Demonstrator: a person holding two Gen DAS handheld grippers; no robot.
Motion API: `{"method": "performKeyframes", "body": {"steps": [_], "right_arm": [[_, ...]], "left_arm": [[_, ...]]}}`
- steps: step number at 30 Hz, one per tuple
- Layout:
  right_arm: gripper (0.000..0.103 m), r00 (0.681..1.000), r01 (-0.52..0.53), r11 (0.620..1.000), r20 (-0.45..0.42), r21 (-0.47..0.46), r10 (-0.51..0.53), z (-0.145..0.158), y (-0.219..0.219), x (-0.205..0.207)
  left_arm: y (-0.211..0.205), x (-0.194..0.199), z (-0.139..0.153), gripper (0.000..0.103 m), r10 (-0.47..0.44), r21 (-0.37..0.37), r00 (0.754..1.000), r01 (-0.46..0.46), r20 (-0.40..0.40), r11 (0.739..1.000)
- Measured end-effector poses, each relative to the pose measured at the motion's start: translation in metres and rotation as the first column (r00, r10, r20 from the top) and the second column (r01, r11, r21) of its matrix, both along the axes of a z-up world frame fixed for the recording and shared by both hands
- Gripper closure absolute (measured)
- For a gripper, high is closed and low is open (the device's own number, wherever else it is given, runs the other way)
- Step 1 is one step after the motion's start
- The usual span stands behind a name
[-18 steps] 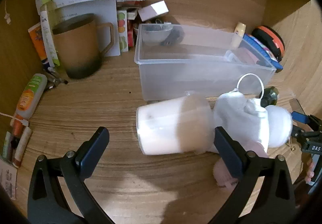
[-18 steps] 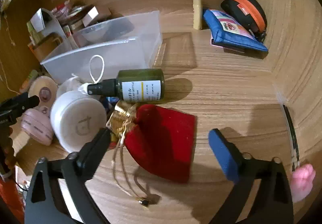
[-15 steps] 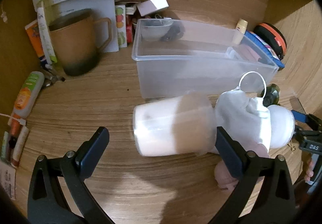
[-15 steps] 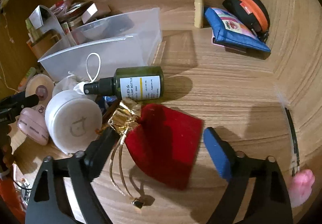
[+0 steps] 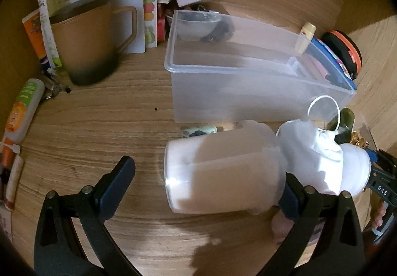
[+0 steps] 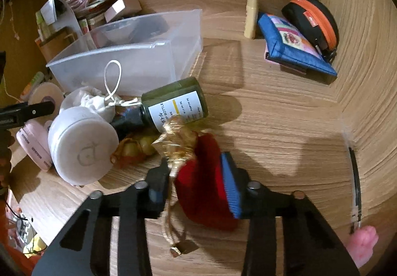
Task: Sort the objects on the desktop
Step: 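Grasp the white roll with the left gripper while the right grasps the red pouch, then carry both items over the clear box and open both grippers to drop them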
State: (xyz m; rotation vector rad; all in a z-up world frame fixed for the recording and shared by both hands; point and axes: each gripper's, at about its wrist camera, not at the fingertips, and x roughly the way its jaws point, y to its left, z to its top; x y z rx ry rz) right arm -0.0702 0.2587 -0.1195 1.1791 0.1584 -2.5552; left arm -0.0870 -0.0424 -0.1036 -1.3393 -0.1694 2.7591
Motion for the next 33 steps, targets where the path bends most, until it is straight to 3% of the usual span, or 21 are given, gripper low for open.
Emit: {"method": "performKeyframes", "body": {"steps": [2,6,18,33], "right_arm": [[0.074,1.000,-0.001,1.000,-0.009,-0.004,0.001,0.002,0.001,0.001],[0.077,1.000,-0.005,1.000,-0.026,-0.012,0.004,0.006,0.002,0.005],[0.079,0.997,-0.012,0.996,-0.080,-0.089,0.005,0.035,0.017,0.022],[0.079,0.987,-0.048,0.975,-0.160,-0.217,0.014,0.083,0.029,0.026]], "left_arm": [[0.001,0.001,0.001,0.007,-0.010,0.007,1.000,0.010,-0.008,1.000],[0.006,0.001,0.005,0.036,-0.039,0.040,0.999,0.040,-0.007,0.998],[0.008,0.005,0.011,0.037,-0.001,-0.012,0.999,0.000,-0.040,1.000],[-0.005,0.018,0.046,0.037,0.024,-0.005,0.992,-0.024,-0.125,1.000]]}}
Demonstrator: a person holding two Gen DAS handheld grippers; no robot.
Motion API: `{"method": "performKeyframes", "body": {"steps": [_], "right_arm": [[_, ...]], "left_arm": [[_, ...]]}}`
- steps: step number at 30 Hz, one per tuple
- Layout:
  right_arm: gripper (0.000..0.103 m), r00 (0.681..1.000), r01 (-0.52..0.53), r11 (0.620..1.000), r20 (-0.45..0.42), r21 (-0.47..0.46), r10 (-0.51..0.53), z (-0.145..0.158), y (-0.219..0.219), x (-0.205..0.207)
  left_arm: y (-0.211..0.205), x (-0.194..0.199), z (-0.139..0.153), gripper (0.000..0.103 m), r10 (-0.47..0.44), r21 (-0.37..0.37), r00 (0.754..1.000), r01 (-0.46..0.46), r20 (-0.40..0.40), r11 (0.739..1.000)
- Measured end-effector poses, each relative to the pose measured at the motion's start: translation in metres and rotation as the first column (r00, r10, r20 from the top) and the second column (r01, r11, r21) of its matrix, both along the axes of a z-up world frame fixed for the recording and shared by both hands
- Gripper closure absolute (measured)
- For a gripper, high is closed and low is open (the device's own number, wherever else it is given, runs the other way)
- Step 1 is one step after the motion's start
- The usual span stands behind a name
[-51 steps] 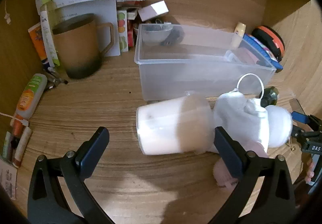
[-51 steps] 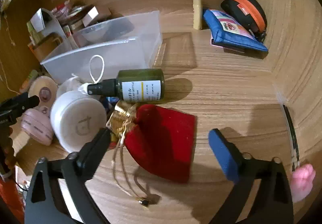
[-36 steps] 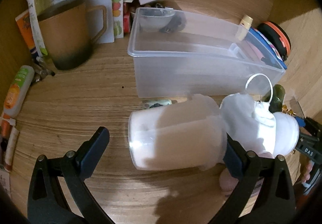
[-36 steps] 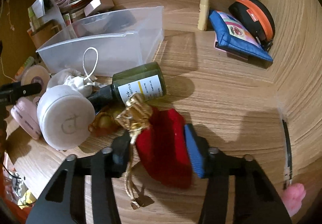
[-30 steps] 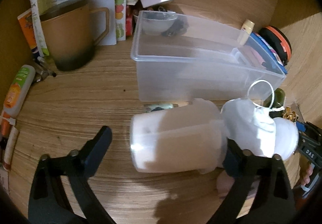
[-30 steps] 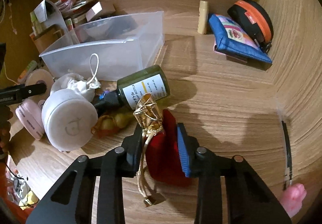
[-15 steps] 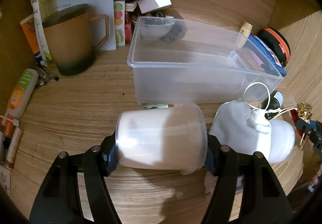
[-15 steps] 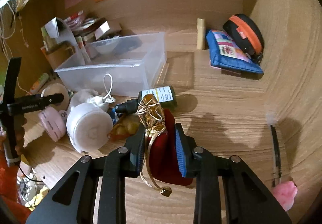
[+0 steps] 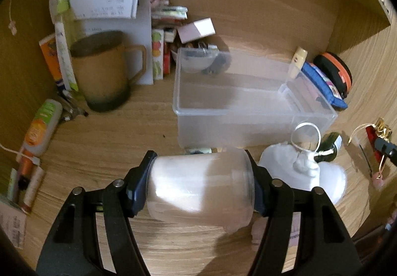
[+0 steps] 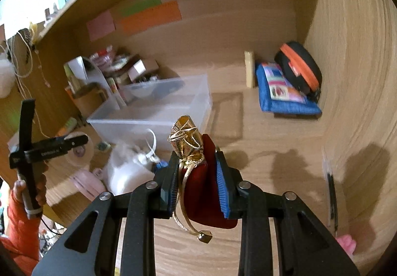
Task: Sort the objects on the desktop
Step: 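Carry both items over the clear box and open both grippers to drop them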
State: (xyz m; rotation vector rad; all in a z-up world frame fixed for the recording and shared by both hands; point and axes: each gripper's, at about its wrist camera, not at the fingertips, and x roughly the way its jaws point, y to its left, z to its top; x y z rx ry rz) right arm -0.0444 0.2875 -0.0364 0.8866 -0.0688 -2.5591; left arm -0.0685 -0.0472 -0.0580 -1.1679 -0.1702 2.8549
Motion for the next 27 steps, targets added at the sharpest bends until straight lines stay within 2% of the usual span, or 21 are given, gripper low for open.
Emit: {"method": "performKeyframes", "body": {"steps": [4,9,15,24,27], "right_arm": [[0.078,0.999,-0.031,0.999,-0.020,-0.031,0.030,0.015,-0.001,-0.005],[0.078,0.996,-0.073,0.995,-0.052,-0.073,0.069,0.035,-0.007,-0.015],[0.078,0.989,-0.120,0.990,-0.095,-0.081,0.112,0.056,-0.023,-0.026],[0.078,0.979,-0.168,0.983,-0.131,-0.071,0.158,0.067,-0.055,-0.050],[0.078,0.977,-0.182,0.980,-0.123,-0.077,0.171,0.067,-0.066,-0.064]], "left_arm": [[-0.006,0.000,0.017,0.037,0.005,0.006,1.000,-0.005,-0.021,1.000],[-0.005,0.001,0.041,0.037,-0.006,-0.028,0.998,0.005,-0.063,1.000],[-0.007,-0.006,0.067,0.037,-0.041,-0.001,0.995,0.041,-0.095,0.999],[-0.008,-0.030,0.087,0.037,-0.053,0.026,0.992,0.056,-0.112,0.998],[-0.004,-0.042,0.090,0.037,-0.038,0.009,0.991,0.040,-0.126,0.999]]}}
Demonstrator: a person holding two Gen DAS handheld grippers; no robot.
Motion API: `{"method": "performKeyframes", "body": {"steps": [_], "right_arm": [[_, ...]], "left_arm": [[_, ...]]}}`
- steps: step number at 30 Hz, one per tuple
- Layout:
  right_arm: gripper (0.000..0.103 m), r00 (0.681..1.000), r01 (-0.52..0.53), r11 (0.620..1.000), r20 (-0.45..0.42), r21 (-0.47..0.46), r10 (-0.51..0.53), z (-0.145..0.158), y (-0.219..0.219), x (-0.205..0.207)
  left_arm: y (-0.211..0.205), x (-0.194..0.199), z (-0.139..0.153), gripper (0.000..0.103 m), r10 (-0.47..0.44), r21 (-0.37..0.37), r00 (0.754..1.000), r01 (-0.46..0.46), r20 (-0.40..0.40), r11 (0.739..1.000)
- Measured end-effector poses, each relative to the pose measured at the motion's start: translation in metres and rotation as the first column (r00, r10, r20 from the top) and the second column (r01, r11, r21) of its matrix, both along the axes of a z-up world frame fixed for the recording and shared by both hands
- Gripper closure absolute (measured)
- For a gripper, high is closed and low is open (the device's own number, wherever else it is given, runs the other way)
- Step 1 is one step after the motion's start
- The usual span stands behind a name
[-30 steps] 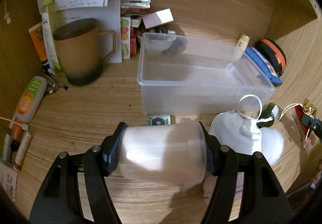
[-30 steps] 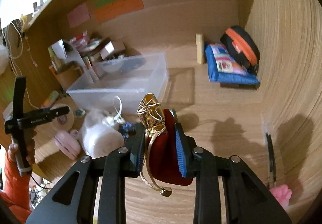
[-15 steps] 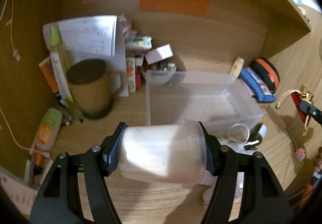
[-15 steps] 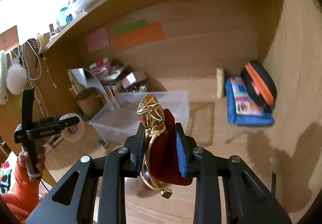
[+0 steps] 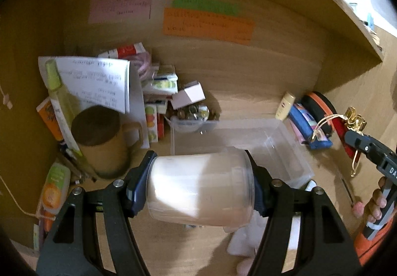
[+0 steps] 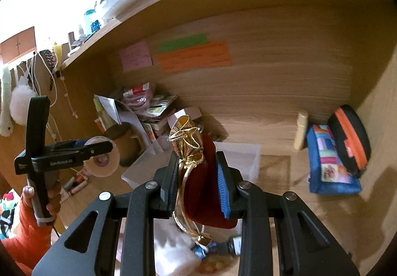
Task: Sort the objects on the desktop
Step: 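Carry both items over the clear box and open both grippers to drop them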
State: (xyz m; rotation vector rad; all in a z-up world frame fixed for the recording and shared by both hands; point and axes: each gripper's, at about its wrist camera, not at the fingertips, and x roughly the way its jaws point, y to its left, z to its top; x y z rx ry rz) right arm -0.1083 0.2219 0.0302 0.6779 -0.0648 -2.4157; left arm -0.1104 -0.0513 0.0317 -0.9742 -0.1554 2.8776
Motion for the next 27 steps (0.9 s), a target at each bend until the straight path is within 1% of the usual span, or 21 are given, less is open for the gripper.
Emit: {"method": "performKeyframes", "body": {"steps": [8,17,21,27], "right_arm": [[0.078,0.999,-0.023,1.000,0.048,0.007,0.022,-0.010,-0.026,-0.044],[0.077,0.990,-0.032,0.996,0.136,0.080,0.021,-0.040,-0.048,-0.083],[0.077,0.985,-0.035,0.996,0.174,0.084,0.020,-0.055,-0.051,-0.092],[0.077,0.981,-0.057,0.989,0.191,0.137,0.030,-0.078,-0.061,-0.096]], "left_arm": [[0.012,-0.040,-0.003,0.037,-0.021,-0.008,1.000,0.021,0.013,1.000],[0.027,-0.078,-0.027,0.037,-0.065,-0.028,0.995,0.067,0.071,0.997],[0.029,-0.092,-0.039,0.037,-0.068,-0.027,0.993,0.071,0.098,0.997],[0.037,-0.105,-0.058,0.037,-0.076,-0.060,0.988,0.085,0.135,0.995]]}}
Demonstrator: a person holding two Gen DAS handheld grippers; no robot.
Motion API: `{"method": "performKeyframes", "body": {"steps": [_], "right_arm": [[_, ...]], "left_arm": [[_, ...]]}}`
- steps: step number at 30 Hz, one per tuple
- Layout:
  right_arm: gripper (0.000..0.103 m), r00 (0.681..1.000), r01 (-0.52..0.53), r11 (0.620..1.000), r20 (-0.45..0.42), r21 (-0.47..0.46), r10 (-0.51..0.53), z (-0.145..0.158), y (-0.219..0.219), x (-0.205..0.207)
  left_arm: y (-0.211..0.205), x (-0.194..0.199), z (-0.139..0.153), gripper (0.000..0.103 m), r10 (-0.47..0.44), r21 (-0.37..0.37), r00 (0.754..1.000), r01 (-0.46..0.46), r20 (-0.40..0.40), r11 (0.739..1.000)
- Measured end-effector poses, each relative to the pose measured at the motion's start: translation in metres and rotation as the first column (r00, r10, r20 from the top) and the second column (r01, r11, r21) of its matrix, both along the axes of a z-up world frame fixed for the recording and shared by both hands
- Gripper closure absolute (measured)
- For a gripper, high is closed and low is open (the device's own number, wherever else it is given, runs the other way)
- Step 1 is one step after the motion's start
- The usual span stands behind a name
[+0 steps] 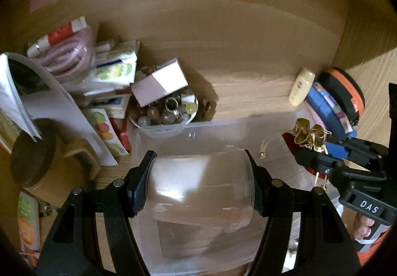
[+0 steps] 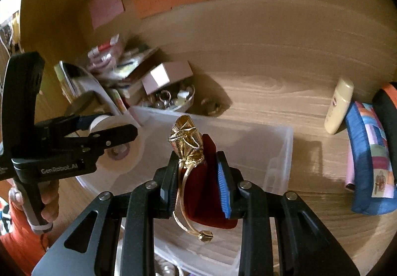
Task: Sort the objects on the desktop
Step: 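Carry both items over the clear box and open both grippers to drop them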
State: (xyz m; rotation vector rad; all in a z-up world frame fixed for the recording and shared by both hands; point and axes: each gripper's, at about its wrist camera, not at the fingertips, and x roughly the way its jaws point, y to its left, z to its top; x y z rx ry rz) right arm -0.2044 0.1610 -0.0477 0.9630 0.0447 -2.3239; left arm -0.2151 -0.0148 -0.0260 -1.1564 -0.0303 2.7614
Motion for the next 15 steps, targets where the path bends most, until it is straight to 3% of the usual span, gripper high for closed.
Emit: {"method": "performKeyframes", "body": {"steps": [5,15], "right_arm": [[0.077,1.000,0.010,0.999,-0.001,0.041,-0.010,-0.013,-0.007,-0.001],[0.076,1.000,-0.001,0.994,0.019,0.112,-0.002,-0.025,-0.015,-0.001]], "left_arm": [[0.002,-0.008,-0.017,0.037,-0.015,0.006,0.999,0.014,0.039,1.000],[0.020,-0.011,-0.035,0.037,-0.045,-0.053,0.995,0.050,0.094,0.997]]}}
